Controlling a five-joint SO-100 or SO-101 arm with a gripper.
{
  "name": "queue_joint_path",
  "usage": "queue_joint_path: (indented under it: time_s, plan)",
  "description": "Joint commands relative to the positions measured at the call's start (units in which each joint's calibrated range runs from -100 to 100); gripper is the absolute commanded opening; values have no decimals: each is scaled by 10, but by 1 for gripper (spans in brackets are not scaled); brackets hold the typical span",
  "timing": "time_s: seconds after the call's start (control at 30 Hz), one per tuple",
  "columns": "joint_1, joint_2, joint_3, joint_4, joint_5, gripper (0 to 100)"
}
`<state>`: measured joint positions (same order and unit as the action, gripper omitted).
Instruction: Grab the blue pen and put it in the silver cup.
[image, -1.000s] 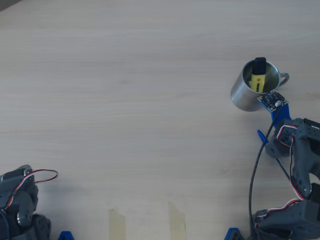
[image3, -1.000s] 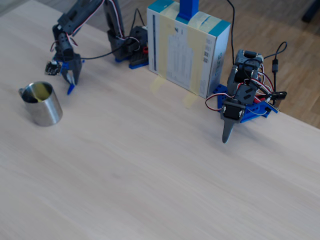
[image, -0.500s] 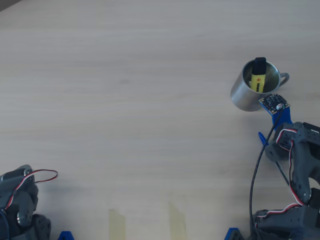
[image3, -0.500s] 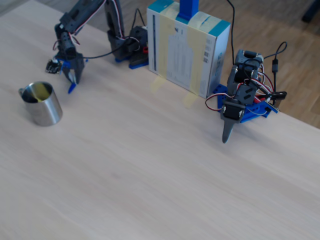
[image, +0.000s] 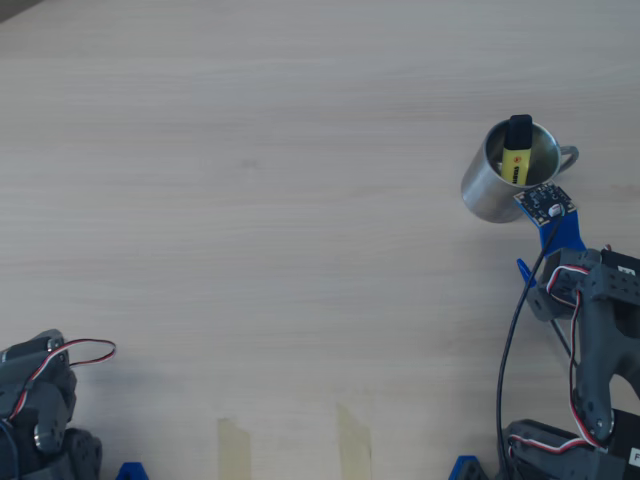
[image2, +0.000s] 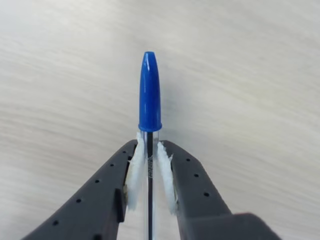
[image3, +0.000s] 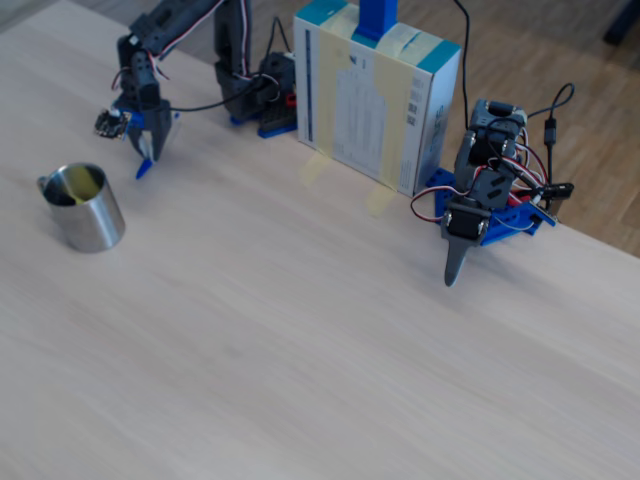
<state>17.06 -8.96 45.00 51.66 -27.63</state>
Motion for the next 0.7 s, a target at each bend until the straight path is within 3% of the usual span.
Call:
queue_joint_path:
  time_s: [0.0,0.67]
  plan:
    - [-12,-42,-3,-1,-13,2]
    - [-87,-193,-6,-9,-58,2]
